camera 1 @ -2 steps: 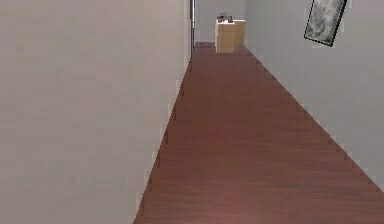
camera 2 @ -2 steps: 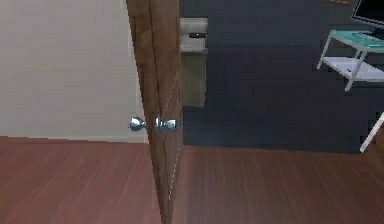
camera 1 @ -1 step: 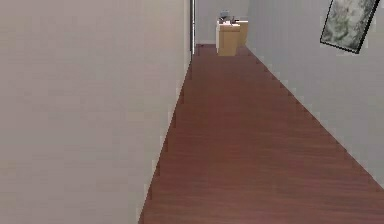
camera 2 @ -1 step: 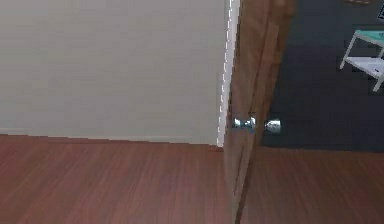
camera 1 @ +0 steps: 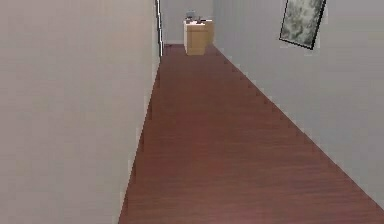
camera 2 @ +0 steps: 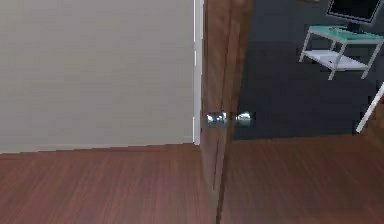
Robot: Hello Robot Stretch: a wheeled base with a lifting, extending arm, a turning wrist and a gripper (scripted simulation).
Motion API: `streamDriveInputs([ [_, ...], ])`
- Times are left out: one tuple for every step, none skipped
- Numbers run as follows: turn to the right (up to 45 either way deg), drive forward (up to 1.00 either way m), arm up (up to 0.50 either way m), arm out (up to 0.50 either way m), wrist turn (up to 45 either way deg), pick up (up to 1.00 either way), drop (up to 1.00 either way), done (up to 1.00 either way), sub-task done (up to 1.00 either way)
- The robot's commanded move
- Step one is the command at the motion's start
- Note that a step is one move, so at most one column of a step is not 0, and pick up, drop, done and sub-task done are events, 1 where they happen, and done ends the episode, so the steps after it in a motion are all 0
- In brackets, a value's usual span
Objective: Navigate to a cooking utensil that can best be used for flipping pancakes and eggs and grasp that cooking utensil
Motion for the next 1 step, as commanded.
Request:
streamDriveInputs([
  [0.0, 1.0, 0.0, 0.0, 0.0, 0.0, 0.0, 0.0, 0.0],
])
